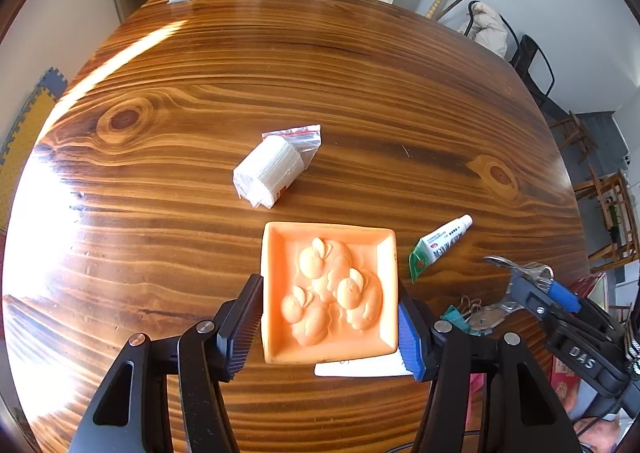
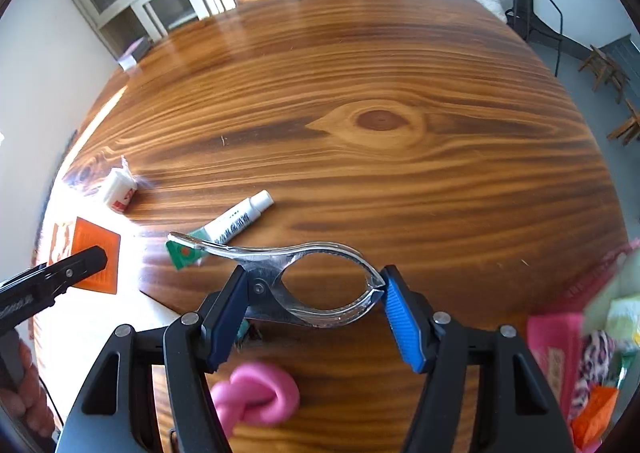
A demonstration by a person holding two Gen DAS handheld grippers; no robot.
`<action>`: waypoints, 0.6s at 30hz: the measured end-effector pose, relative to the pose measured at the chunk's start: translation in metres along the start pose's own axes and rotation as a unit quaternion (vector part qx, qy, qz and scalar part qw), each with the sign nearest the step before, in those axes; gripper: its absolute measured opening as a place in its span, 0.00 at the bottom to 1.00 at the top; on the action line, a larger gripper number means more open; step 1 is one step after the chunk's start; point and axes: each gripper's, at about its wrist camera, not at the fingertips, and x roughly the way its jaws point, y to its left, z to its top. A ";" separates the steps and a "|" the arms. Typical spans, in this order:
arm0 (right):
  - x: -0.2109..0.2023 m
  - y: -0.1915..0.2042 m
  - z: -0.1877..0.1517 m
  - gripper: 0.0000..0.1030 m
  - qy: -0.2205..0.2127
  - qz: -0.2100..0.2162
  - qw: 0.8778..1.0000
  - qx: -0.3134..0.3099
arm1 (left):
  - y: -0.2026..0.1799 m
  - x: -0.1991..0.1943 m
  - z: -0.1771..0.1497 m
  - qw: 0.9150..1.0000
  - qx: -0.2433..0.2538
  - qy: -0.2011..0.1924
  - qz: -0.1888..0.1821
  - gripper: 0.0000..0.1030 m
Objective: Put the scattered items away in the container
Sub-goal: 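Carry the soap dish and silver clamp over the pink tin and release both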
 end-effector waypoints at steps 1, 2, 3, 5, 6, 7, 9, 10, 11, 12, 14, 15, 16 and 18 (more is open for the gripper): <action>-0.005 -0.003 -0.004 0.67 -0.002 0.002 1.000 0.002 | -0.002 -0.002 -0.003 1.000 0.002 0.001 0.001 0.60; -0.011 -0.006 -0.008 0.67 -0.003 0.003 1.000 0.003 | -0.003 -0.004 -0.008 1.000 0.004 0.002 0.003 0.60; -0.016 -0.008 -0.012 0.67 -0.004 0.004 1.000 0.005 | -0.006 -0.006 -0.012 1.000 0.006 0.004 0.004 0.60; -0.024 -0.014 -0.020 0.67 -0.005 0.008 1.000 0.007 | -0.010 -0.009 -0.021 1.000 0.011 0.007 0.007 0.60; -0.029 -0.016 -0.027 0.67 -0.004 0.010 1.000 0.008 | -0.012 -0.011 -0.026 1.000 0.013 0.009 0.009 0.60; -0.033 -0.016 -0.031 0.67 -0.003 0.011 1.000 0.008 | -0.014 -0.013 -0.031 1.000 0.014 0.012 0.010 0.60; -0.038 -0.021 -0.042 0.67 0.000 0.016 1.000 0.010 | -0.019 -0.017 -0.041 1.000 0.016 0.014 0.012 0.60; -0.040 -0.024 -0.046 0.67 0.000 0.018 1.000 0.011 | -0.021 -0.019 -0.046 1.000 0.018 0.014 0.014 0.60; -0.044 -0.027 -0.052 0.67 -0.001 0.019 1.000 0.012 | -0.024 -0.022 -0.050 1.000 0.019 0.013 0.015 0.60; -0.047 -0.028 -0.057 0.67 -0.002 0.022 1.000 0.013 | -0.027 -0.025 -0.055 1.000 0.021 0.013 0.016 0.60; -0.053 -0.031 -0.065 0.67 -0.005 0.026 1.000 0.015 | -0.035 -0.031 -0.063 0.999 0.028 0.010 0.018 0.60; -0.057 -0.033 -0.068 0.67 -0.008 0.028 0.999 0.015 | -0.039 -0.035 -0.066 0.999 0.031 0.008 0.019 0.60; -0.062 -0.035 -0.071 0.67 -0.011 0.029 0.999 0.015 | -0.044 -0.038 -0.070 0.999 0.035 0.007 0.019 0.60; -0.071 -0.041 -0.076 0.67 -0.019 0.033 0.999 0.015 | -0.055 -0.044 -0.076 0.999 0.043 0.003 0.018 0.60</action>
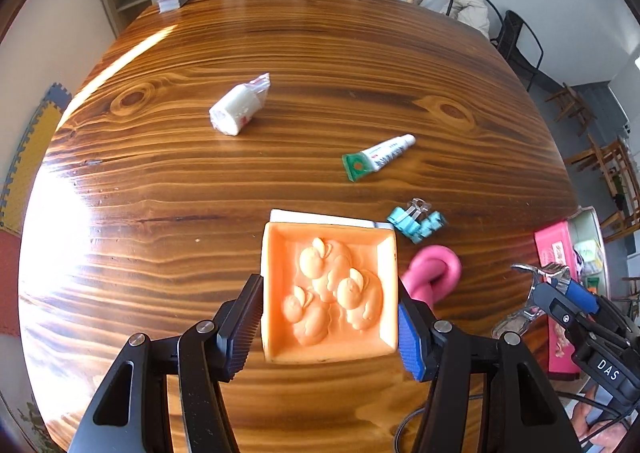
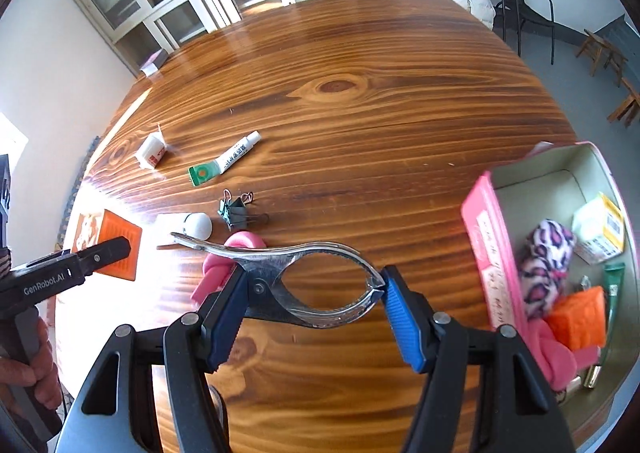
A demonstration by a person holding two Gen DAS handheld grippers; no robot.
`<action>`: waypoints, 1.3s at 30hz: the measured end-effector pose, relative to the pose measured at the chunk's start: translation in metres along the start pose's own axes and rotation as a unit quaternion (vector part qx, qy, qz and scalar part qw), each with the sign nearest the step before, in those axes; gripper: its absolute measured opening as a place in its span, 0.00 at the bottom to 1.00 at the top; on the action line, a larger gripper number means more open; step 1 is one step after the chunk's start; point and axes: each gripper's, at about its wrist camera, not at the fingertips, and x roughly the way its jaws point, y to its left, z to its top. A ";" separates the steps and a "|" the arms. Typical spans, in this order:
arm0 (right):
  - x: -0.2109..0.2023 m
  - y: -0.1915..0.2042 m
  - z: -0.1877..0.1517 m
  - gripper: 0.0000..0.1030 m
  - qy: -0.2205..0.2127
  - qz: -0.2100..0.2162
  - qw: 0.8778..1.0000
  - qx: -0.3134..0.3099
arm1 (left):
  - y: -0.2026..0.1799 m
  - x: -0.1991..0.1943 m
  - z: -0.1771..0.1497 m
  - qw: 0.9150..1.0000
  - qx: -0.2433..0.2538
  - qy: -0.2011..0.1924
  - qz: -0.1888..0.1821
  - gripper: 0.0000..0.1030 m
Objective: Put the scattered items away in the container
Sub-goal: 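Carry the soap dish and silver clamp over the pink tin and release both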
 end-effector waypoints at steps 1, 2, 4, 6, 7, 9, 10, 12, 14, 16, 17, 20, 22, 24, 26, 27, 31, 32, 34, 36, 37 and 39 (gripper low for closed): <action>-0.003 -0.002 -0.001 0.67 -0.003 0.001 1.000 0.000 | -0.006 -0.003 -0.003 1.000 0.004 -0.002 0.000 0.60; -0.008 -0.005 -0.003 0.67 -0.006 0.003 1.000 0.001 | -0.012 -0.006 -0.006 1.000 0.008 -0.003 0.000 0.60; -0.016 -0.011 -0.007 0.67 -0.013 0.005 1.000 0.003 | -0.025 -0.009 -0.010 1.000 0.016 -0.005 0.000 0.60; -0.026 -0.019 -0.012 0.67 -0.020 0.007 1.000 0.007 | -0.038 -0.013 -0.017 1.000 0.024 -0.007 -0.001 0.60; -0.030 -0.024 -0.014 0.67 -0.022 0.008 1.000 0.009 | -0.045 -0.015 -0.021 1.000 0.028 -0.007 -0.002 0.60; -0.038 -0.034 -0.019 0.67 -0.027 0.007 1.000 0.014 | -0.060 -0.018 -0.028 0.999 0.037 -0.007 -0.004 0.60; -0.041 -0.039 -0.021 0.67 -0.029 0.006 0.999 0.016 | -0.068 -0.019 -0.031 0.999 0.041 -0.007 -0.006 0.60; -0.050 -0.054 -0.027 0.67 -0.033 0.003 0.999 0.026 | -0.084 -0.021 -0.036 0.999 0.052 -0.007 -0.008 0.60; -0.058 -0.069 -0.033 0.68 -0.037 -0.001 0.999 0.039 | -0.101 -0.023 -0.040 0.998 0.065 -0.007 -0.010 0.60; -0.065 -0.084 -0.037 0.68 -0.041 -0.005 0.998 0.050 | -0.119 -0.024 -0.044 0.997 0.077 -0.009 -0.014 0.60; -0.070 -0.093 -0.040 0.68 -0.045 -0.009 0.997 0.057 | -0.128 -0.025 -0.046 0.996 0.083 -0.010 -0.016 0.60; -0.084 -0.121 -0.048 0.68 -0.055 -0.021 0.995 0.076 | -0.157 -0.027 -0.049 0.994 0.103 -0.015 -0.025 0.60; -0.094 -0.139 -0.053 0.68 -0.061 -0.028 0.994 0.087 | -0.176 -0.028 -0.050 0.992 0.117 -0.019 -0.030 0.60; -0.101 -0.155 -0.058 0.68 -0.065 -0.034 0.993 0.097 | -0.196 -0.029 -0.050 0.991 0.129 -0.023 -0.037 0.60; -0.108 -0.172 -0.062 0.68 -0.068 -0.039 0.991 0.106 | -0.215 -0.028 -0.050 0.989 0.139 -0.025 -0.044 0.60; -0.111 -0.181 -0.064 0.68 -0.069 -0.041 0.991 0.110 | -0.225 -0.028 -0.049 0.988 0.143 -0.027 -0.047 0.60; -0.121 -0.206 -0.071 0.68 -0.071 -0.045 0.990 0.114 | -0.263 -0.025 -0.045 0.985 0.158 -0.029 -0.066 0.60; -0.123 -0.213 -0.073 0.68 -0.071 -0.046 0.990 0.114 | -0.273 -0.024 -0.044 0.984 0.162 -0.030 -0.070 0.60; -0.126 -0.221 -0.076 0.68 -0.072 -0.046 0.990 0.114 | -0.292 -0.022 -0.042 0.982 0.171 -0.033 -0.074 0.60; -0.130 -0.231 -0.079 0.68 -0.073 -0.045 0.990 0.116 | -0.310 -0.019 -0.038 0.980 0.179 -0.036 -0.077 0.60; -0.131 -0.235 -0.080 0.68 -0.073 -0.044 0.990 0.116 | -0.317 -0.017 -0.036 0.979 0.182 -0.037 -0.078 0.60; -0.133 -0.241 -0.083 0.68 -0.073 -0.042 0.990 0.115 | -0.332 -0.012 -0.032 0.979 0.186 -0.037 -0.077 0.60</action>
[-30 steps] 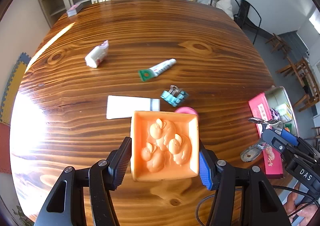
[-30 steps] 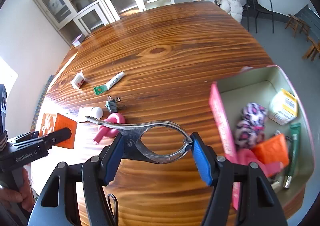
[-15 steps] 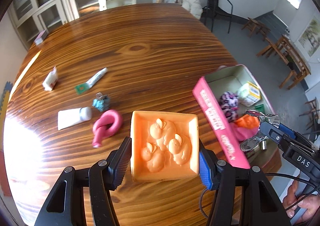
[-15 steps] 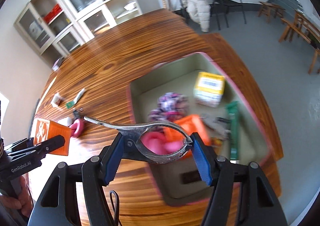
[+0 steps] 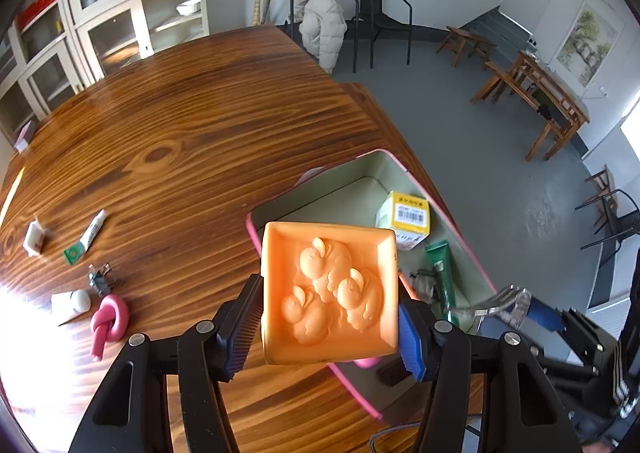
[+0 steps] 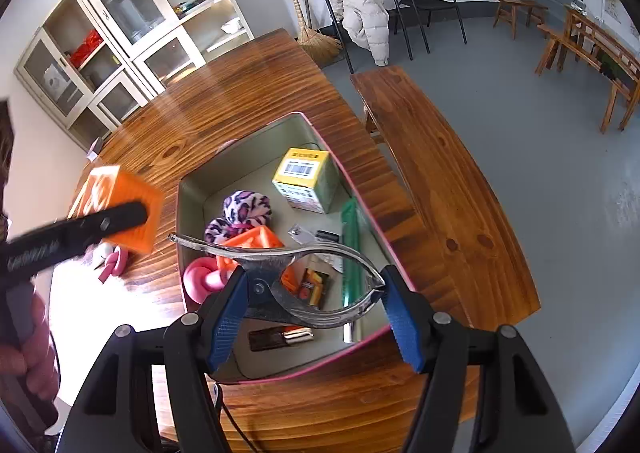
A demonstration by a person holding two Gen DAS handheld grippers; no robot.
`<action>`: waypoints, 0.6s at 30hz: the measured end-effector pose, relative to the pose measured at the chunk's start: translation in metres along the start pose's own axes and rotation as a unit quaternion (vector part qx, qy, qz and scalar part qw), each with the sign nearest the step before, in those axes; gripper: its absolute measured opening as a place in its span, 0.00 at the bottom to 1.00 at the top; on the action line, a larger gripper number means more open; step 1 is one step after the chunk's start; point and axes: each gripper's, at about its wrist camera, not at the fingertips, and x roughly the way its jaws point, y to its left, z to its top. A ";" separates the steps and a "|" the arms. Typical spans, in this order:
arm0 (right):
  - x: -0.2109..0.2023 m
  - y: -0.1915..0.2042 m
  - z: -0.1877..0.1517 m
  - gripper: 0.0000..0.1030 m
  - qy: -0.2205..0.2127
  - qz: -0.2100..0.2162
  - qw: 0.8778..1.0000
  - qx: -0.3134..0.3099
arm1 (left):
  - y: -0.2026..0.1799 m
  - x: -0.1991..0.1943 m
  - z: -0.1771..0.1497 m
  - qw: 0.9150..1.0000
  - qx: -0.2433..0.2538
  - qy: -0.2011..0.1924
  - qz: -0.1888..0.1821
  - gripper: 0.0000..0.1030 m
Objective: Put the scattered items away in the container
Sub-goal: 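Carry the soap dish and silver clamp over the pink tin and release both, then withdraw both open tools from the tin toward the table items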
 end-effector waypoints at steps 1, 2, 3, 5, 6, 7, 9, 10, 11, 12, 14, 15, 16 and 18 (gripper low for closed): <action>0.000 -0.002 -0.001 0.68 0.001 0.001 1.000 -0.001 | -0.005 0.004 0.004 1.000 0.002 0.000 0.001 0.60; 0.000 -0.003 -0.001 0.68 0.001 0.003 1.000 -0.001 | -0.010 0.008 0.008 1.000 0.005 -0.001 0.001 0.60; 0.000 -0.005 -0.001 0.68 0.003 0.005 1.000 -0.002 | -0.014 0.012 0.012 1.000 0.007 0.001 0.003 0.61; 0.002 -0.007 -0.001 0.68 0.006 0.010 1.000 -0.003 | -0.018 0.022 0.019 1.000 0.007 0.014 0.010 0.61; 0.003 -0.008 -0.001 0.68 0.007 0.012 1.000 -0.004 | -0.019 0.026 0.023 1.000 0.002 0.021 0.012 0.61; 0.004 -0.009 -0.001 0.68 0.007 0.014 1.000 -0.005 | -0.019 0.027 0.025 1.000 -0.002 0.021 0.012 0.62; 0.006 -0.011 0.001 0.68 0.008 0.018 1.000 -0.006 | -0.016 0.025 0.028 1.000 -0.011 0.016 0.018 0.67; 0.006 -0.011 0.002 0.68 0.009 0.020 1.000 -0.005 | -0.014 0.022 0.028 1.000 -0.015 0.012 0.021 0.74; 0.007 -0.012 0.003 0.68 0.009 0.022 1.000 -0.004 | -0.012 0.018 0.028 1.000 -0.018 0.005 0.025 0.82; 0.009 -0.011 0.004 0.68 0.010 0.024 1.000 -0.005 | -0.009 0.014 0.027 0.999 -0.020 -0.003 0.030 0.82; 0.011 -0.009 0.006 0.68 0.011 0.029 0.999 -0.010 | -0.004 0.009 0.025 0.999 -0.025 -0.004 0.038 0.82; 0.012 -0.007 0.007 0.68 0.011 0.031 0.999 -0.013 | 0.000 0.008 0.024 0.999 -0.031 -0.003 0.040 0.82; 0.014 -0.006 0.008 0.68 0.012 0.034 0.999 -0.016 | 0.004 0.006 0.022 0.998 -0.037 -0.002 0.041 0.82; 0.016 -0.002 0.010 0.68 0.013 0.039 0.999 -0.020 | 0.011 0.004 0.016 0.998 -0.051 0.001 0.044 0.82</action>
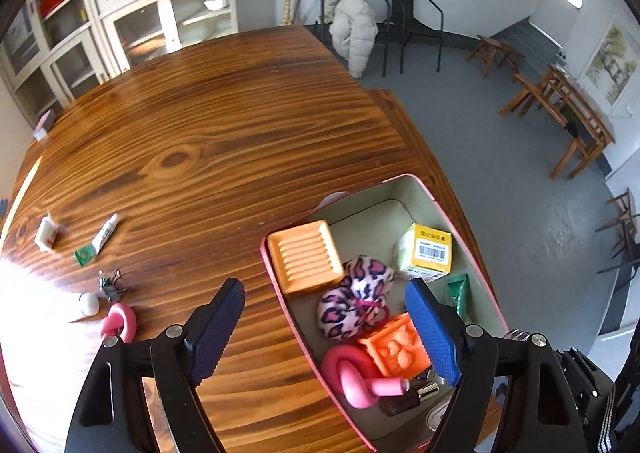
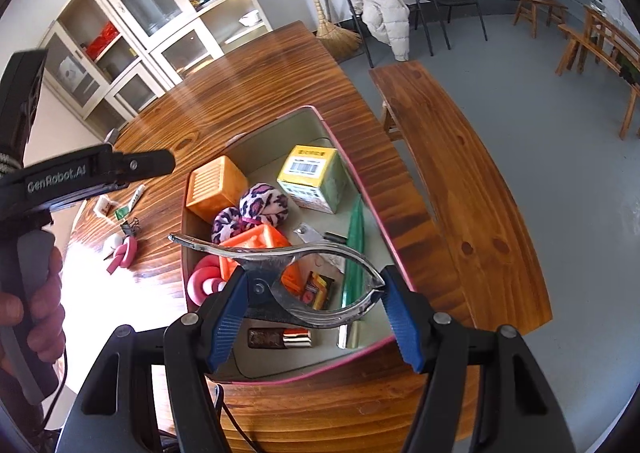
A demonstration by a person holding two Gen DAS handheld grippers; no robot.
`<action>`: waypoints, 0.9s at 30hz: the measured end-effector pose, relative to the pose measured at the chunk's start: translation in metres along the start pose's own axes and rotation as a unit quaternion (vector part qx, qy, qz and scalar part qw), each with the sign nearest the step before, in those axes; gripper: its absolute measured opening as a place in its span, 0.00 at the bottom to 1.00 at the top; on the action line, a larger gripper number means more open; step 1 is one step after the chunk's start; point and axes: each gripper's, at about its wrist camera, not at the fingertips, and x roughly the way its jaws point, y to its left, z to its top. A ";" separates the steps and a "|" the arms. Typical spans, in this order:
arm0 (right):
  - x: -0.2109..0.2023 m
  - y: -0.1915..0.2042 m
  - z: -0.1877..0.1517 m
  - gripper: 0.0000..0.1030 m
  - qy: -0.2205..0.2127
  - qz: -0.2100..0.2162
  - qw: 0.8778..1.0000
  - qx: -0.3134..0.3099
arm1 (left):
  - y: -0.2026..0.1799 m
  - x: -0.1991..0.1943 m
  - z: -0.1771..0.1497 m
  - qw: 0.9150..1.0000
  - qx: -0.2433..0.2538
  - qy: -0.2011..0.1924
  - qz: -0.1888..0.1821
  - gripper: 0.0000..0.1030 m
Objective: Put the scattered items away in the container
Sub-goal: 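Withdraw both open tools from the tin toward the table items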
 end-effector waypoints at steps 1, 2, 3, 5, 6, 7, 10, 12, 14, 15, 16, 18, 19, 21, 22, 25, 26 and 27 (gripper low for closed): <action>0.001 0.002 0.001 0.68 0.000 0.002 1.000 -0.002 | 0.004 -0.001 -0.003 1.000 -0.006 0.002 0.002 0.82; 0.002 0.003 0.002 0.68 0.001 0.004 1.000 -0.003 | 0.008 -0.001 -0.006 1.000 -0.010 0.004 0.005 0.82; 0.003 0.005 0.004 0.68 0.001 0.006 1.000 -0.005 | 0.013 -0.001 -0.009 1.000 -0.015 0.007 0.008 0.82; 0.005 0.009 0.007 0.68 0.000 0.007 1.000 -0.009 | 0.020 -0.002 -0.016 1.000 -0.024 0.011 0.013 0.82; 0.006 0.011 0.009 0.68 -0.001 0.008 1.000 -0.010 | 0.025 -0.002 -0.019 0.999 -0.029 0.012 0.016 0.82; 0.008 0.013 0.012 0.68 -0.001 0.008 1.000 -0.012 | 0.029 -0.003 -0.023 0.999 -0.033 0.014 0.019 0.82; 0.013 0.020 0.019 0.68 -0.002 0.004 1.000 -0.017 | 0.042 -0.007 -0.033 0.998 -0.047 0.016 0.029 0.82; 0.017 0.024 0.024 0.68 -0.001 0.005 1.000 -0.019 | 0.051 -0.011 -0.039 0.998 -0.056 0.017 0.035 0.82; 0.022 0.026 0.026 0.78 0.004 0.006 1.000 -0.010 | 0.060 -0.014 -0.045 0.997 -0.064 0.017 0.040 0.82; 0.024 0.025 0.027 0.80 0.007 0.008 1.000 -0.002 | 0.065 -0.015 -0.048 0.997 -0.068 0.018 0.043 0.82; 0.025 0.025 0.027 0.81 0.008 0.011 1.000 0.006 | 0.069 -0.017 -0.050 0.996 -0.072 0.018 0.045 0.82; 0.026 0.025 0.027 0.81 0.012 0.014 1.000 0.013 | 0.078 -0.020 -0.056 0.995 -0.080 0.019 0.048 0.82; 0.026 0.027 0.025 0.81 0.012 0.012 1.000 0.012 | 0.083 -0.021 -0.059 0.995 -0.084 0.019 0.049 0.82; 0.025 0.031 0.021 0.81 0.013 0.005 1.000 0.007 | 0.093 -0.025 -0.065 0.994 -0.091 0.019 0.053 0.82; 0.025 0.033 0.020 0.81 0.013 0.004 1.000 0.006 | 0.098 -0.026 -0.068 0.994 -0.095 0.020 0.055 0.82; 0.020 0.042 0.014 0.81 0.007 -0.002 1.000 0.000 | 0.114 -0.028 -0.076 0.992 -0.106 0.025 0.060 0.82; 0.019 0.044 0.013 0.81 0.005 -0.002 1.000 -0.001 | 0.120 -0.028 -0.079 0.992 -0.109 0.027 0.062 0.82; 0.016 0.049 0.011 0.81 0.001 -0.003 1.000 -0.004 | 0.126 -0.029 -0.082 0.991 -0.112 0.029 0.064 0.82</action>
